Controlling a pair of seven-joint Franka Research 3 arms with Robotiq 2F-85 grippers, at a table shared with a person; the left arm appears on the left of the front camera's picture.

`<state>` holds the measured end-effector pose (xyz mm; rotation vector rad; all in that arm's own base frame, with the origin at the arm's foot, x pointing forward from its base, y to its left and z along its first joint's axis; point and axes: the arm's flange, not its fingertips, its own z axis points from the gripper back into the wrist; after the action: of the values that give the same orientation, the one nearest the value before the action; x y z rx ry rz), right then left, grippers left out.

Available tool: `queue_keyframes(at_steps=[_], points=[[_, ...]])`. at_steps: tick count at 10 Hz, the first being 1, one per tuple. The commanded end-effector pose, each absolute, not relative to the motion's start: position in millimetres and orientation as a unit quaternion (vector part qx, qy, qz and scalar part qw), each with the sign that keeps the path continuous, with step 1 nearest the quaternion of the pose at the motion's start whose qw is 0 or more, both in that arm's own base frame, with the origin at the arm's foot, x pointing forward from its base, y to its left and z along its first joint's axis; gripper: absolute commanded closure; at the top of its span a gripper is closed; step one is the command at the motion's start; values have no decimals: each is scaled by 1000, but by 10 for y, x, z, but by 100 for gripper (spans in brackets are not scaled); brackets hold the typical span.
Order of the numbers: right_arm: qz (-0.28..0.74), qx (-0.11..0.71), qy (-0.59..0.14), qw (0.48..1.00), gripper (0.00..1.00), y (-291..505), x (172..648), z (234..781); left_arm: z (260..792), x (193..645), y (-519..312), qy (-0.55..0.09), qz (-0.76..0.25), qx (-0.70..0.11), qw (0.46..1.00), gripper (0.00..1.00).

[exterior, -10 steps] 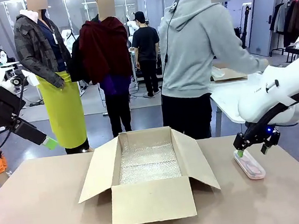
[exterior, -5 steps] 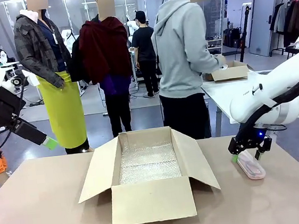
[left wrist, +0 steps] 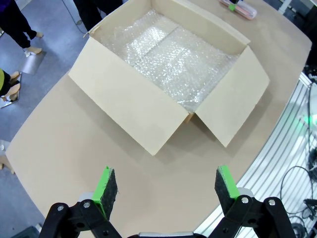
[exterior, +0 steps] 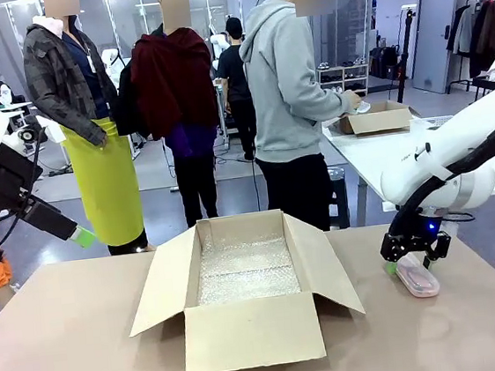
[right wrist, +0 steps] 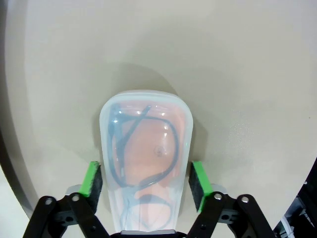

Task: Pack the glasses set securely to prepare it for shipping.
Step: Place the Glasses case inside the Package Box.

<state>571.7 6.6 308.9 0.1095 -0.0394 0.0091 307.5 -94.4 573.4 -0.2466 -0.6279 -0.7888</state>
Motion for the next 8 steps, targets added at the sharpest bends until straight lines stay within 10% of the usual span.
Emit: queue_keyframes(at_steps=[1, 5, 8], points=[[-13, 60, -9, 998, 39, 83, 5788, 3098, 5739, 3083, -933, -310, -380, -118, 863, 0], [-23, 50, -6, 998, 79, 135, 5744, 3165, 5739, 3083, -933, -310, -380, -118, 863, 0], [11, 26, -8, 1000, 79, 319, 5490, 3809, 5739, 3083, -933, -310, -380, -118, 863, 0]])
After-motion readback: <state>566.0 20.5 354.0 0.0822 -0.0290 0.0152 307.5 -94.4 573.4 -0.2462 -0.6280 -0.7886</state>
